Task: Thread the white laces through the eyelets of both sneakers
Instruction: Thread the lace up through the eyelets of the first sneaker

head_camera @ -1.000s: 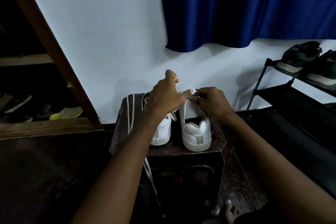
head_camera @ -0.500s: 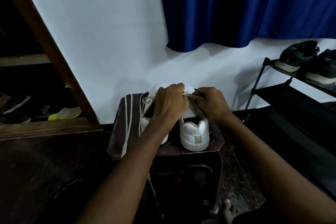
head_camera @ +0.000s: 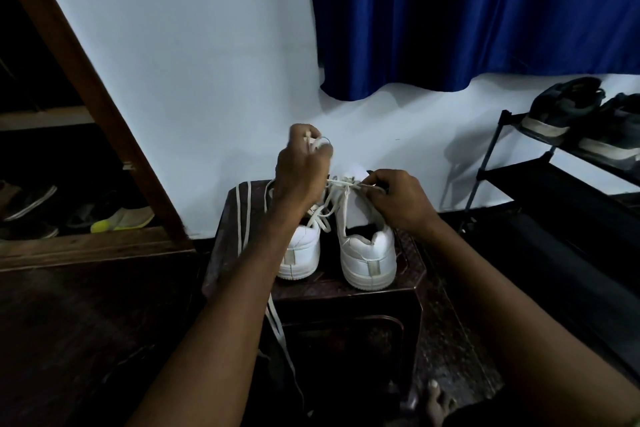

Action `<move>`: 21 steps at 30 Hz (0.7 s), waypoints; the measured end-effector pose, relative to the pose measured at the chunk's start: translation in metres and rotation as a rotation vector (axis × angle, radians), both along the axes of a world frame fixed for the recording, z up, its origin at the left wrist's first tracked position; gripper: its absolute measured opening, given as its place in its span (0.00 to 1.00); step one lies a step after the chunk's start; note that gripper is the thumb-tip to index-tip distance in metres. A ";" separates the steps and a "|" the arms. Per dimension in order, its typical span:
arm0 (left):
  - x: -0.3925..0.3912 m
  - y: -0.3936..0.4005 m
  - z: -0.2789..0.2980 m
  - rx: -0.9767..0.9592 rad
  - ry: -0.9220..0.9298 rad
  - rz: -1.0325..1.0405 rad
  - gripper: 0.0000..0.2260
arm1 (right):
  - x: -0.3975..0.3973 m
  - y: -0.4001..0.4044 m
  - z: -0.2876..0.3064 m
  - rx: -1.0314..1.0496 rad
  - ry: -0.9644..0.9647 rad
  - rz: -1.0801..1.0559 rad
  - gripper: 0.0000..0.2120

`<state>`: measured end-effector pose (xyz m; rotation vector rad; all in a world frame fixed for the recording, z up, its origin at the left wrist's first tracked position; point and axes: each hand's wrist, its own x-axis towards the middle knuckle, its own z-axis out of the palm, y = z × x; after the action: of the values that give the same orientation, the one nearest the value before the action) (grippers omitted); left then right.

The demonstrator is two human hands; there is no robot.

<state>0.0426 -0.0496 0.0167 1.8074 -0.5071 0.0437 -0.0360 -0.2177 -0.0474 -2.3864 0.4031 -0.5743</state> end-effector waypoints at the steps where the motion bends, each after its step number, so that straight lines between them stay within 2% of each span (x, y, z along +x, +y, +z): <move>1: 0.000 0.002 -0.005 0.242 -0.150 -0.003 0.11 | 0.000 0.000 0.000 -0.001 0.004 -0.005 0.05; 2: -0.001 0.003 -0.008 0.440 -0.261 -0.024 0.15 | 0.000 0.001 0.000 -0.005 0.007 -0.008 0.05; 4: -0.005 0.002 -0.017 0.690 -0.403 -0.040 0.19 | 0.000 0.002 0.000 -0.011 0.006 -0.007 0.05; 6: -0.005 -0.003 -0.025 0.825 -0.535 0.007 0.16 | -0.001 0.002 0.001 -0.002 -0.004 -0.003 0.06; 7: -0.004 -0.004 -0.025 0.803 -0.554 -0.001 0.14 | -0.001 0.002 0.001 0.005 -0.006 -0.003 0.06; 9: -0.002 -0.005 -0.023 0.540 -0.393 -0.056 0.15 | -0.001 0.001 0.000 0.008 -0.002 -0.003 0.07; 11: -0.005 -0.005 -0.010 0.083 -0.044 -0.091 0.14 | -0.001 0.002 0.000 -0.002 -0.006 -0.011 0.06; 12: -0.006 -0.004 0.000 -0.107 0.086 -0.041 0.12 | -0.001 0.003 -0.001 -0.008 -0.016 -0.021 0.06; 13: -0.002 -0.002 0.005 -0.217 0.176 0.032 0.11 | -0.001 0.005 -0.001 -0.018 -0.033 -0.027 0.06; 14: 0.003 0.000 0.008 -0.203 0.211 0.091 0.11 | -0.002 0.007 0.000 -0.036 -0.047 -0.025 0.09; 15: 0.010 0.003 0.008 -0.064 0.190 0.138 0.12 | -0.002 0.010 0.000 -0.066 -0.055 -0.009 0.13; 16: 0.016 0.007 0.005 0.164 0.155 0.186 0.13 | -0.002 0.013 0.001 -0.114 -0.053 0.013 0.15; 18: 0.019 0.011 -0.005 0.549 0.086 0.240 0.18 | -0.001 0.018 0.004 -0.197 -0.019 0.049 0.15; 19: 0.015 0.010 -0.008 0.648 0.046 0.238 0.22 | -0.001 0.019 0.005 -0.216 0.000 0.056 0.14; 21: 0.006 0.005 -0.013 0.704 -0.097 0.205 0.30 | -0.001 0.021 0.007 -0.227 0.014 0.049 0.11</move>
<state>0.0485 -0.0442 0.0033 2.5539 -0.4301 0.1042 -0.0369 -0.1969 -0.0401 -2.6105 0.2977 -0.6086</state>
